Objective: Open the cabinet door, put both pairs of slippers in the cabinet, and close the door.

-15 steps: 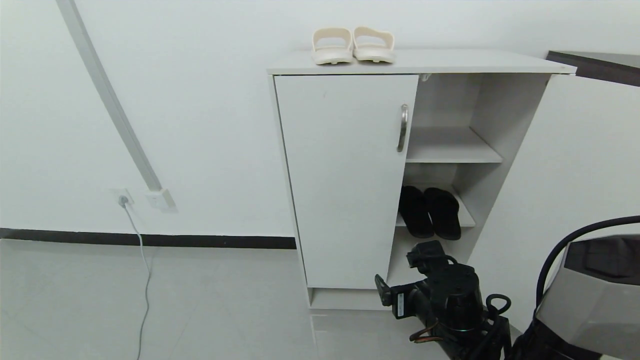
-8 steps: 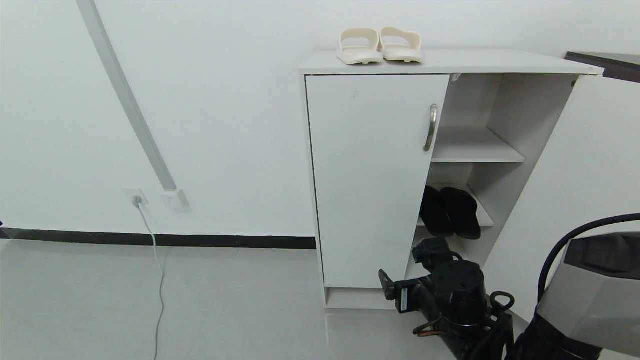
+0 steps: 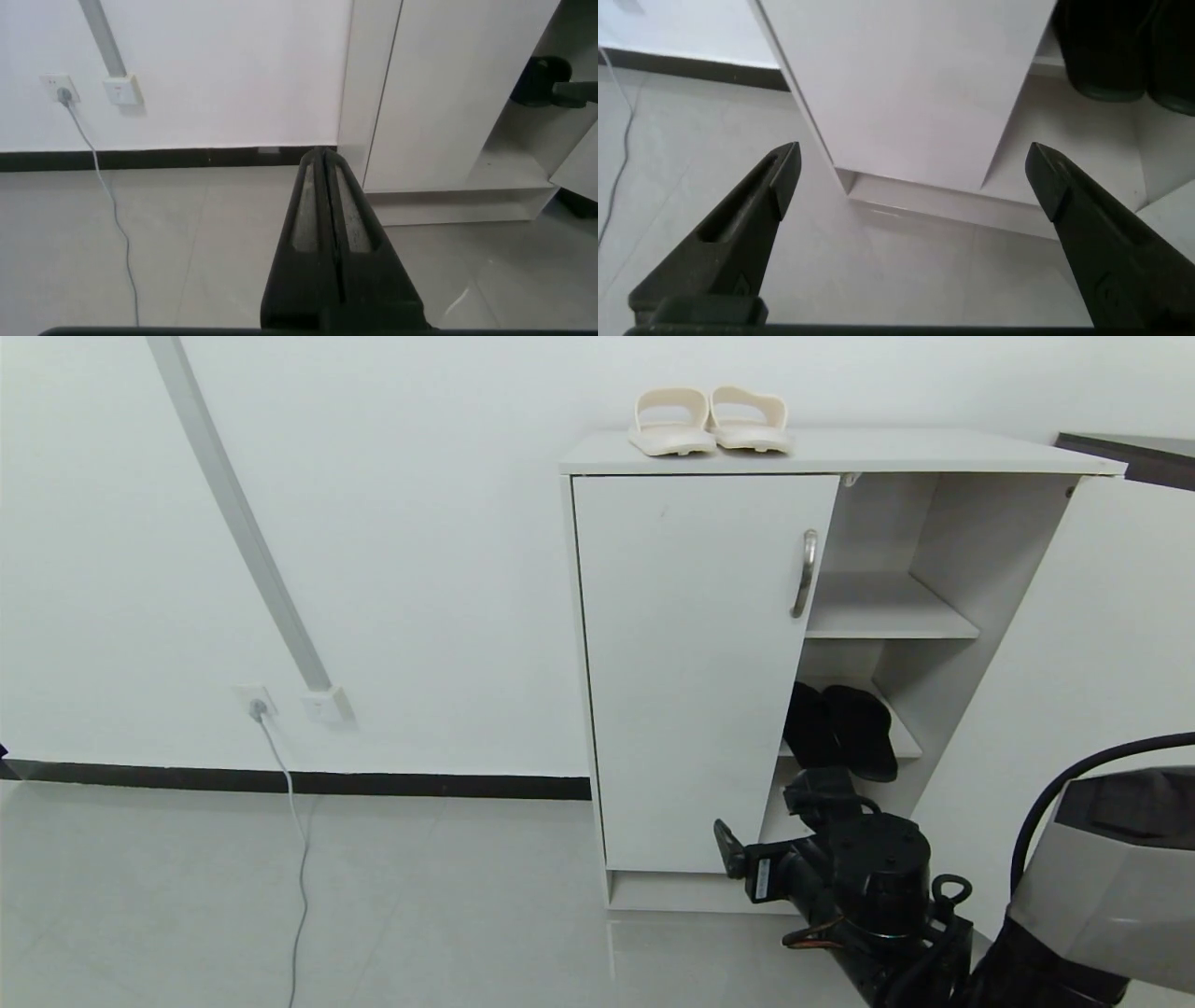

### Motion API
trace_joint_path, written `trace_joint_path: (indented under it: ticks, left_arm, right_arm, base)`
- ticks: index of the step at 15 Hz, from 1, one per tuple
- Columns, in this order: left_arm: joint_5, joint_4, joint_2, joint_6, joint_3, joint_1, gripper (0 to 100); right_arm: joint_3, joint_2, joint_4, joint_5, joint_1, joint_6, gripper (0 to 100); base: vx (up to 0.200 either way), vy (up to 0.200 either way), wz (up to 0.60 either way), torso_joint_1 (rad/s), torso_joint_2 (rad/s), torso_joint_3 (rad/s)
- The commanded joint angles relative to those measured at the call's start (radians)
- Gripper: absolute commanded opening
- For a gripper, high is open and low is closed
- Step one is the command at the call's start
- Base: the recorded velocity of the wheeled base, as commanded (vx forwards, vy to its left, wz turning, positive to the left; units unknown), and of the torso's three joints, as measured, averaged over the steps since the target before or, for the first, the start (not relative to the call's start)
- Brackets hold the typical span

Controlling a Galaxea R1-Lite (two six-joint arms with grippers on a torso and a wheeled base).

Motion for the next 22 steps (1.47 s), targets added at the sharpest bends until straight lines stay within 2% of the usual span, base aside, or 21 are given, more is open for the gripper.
trace_joint_path:
  ticks: [1,7,14,22]
  left_arm:
    - [-0.001,0.000,0.001,-0.002,0.000,0.000,0]
    - [0.000,0.000,0.001,-0.002,0.000,0.000,0]
    - [-0.001,0.000,0.001,-0.002,0.000,0.000,0]
    - [-0.001,0.000,0.001,-0.002,0.000,0.000,0]
  right_arm:
    - [0.003,0.007,-0.002,0.000,0.000,0.001,100]
    - [-0.002,0.022,-0.013,0.000,0.000,0.001,100]
    - [0.001,0.022,-0.022,0.000,0.006,-0.001,100]
    - [0.003,0.029,-0.023,0.000,0.006,-0.001,100]
  base:
    - [0.000,0.000,0.00,0.000,0.00,0.000]
    - [0.000,0.000,0.00,0.005,-0.06,-0.057]
    - [0.000,0.000,0.00,0.078,-0.41,-0.339]
    - [0.000,0.000,0.00,0.153,-0.48,-0.325]
